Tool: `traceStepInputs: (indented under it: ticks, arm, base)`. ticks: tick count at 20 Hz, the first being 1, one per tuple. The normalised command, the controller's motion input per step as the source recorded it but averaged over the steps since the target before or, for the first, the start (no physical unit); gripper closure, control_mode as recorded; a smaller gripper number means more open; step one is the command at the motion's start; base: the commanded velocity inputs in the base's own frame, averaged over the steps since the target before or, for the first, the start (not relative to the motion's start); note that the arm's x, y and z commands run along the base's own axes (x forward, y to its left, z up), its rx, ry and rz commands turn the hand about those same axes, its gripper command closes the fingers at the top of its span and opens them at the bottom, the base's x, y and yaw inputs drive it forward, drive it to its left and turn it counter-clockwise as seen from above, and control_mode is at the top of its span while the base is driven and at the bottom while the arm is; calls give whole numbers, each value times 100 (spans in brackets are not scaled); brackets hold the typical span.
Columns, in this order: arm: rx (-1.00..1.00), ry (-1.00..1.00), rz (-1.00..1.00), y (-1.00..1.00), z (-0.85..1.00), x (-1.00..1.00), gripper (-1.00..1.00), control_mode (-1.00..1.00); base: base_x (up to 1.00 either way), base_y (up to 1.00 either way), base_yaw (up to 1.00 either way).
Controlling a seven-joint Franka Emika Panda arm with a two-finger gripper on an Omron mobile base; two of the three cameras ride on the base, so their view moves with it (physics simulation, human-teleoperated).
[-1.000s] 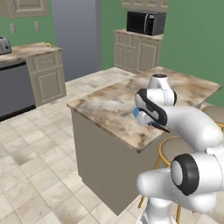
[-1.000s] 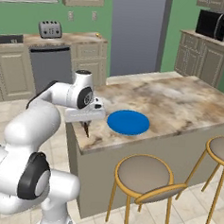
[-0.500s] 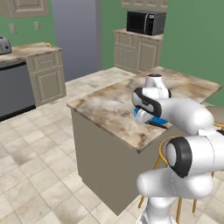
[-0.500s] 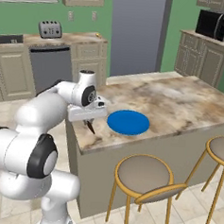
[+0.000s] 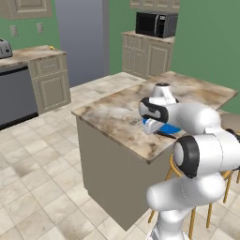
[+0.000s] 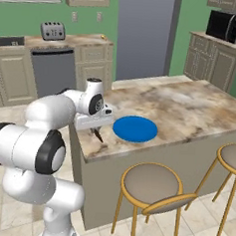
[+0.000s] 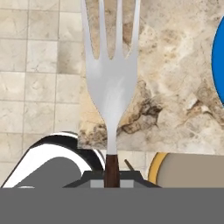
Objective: Take the fork and place it on the left side of the plate. Then take the spoon and place it on the right side of the plate. Make sure they're directly next to the plate.
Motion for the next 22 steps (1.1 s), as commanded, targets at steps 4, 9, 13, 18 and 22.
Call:
traceStepInputs:
  ticks: [4,9,13,18,22]
  arm:
    - [0,0,2,0,-21,37,100,-100]
    - [0,0,2,0,-27,31,100,-100]
    - [0,0,1,0,-25,23,100,-100]
    - [0,0,2,0,-19,28,100,-100]
    - [0,0,3,0,-21,23,100,-100]
  base:
    - [0,0,0]
    - [0,0,0]
    - [0,0,0]
    - [0,0,0]
    - [0,0,0]
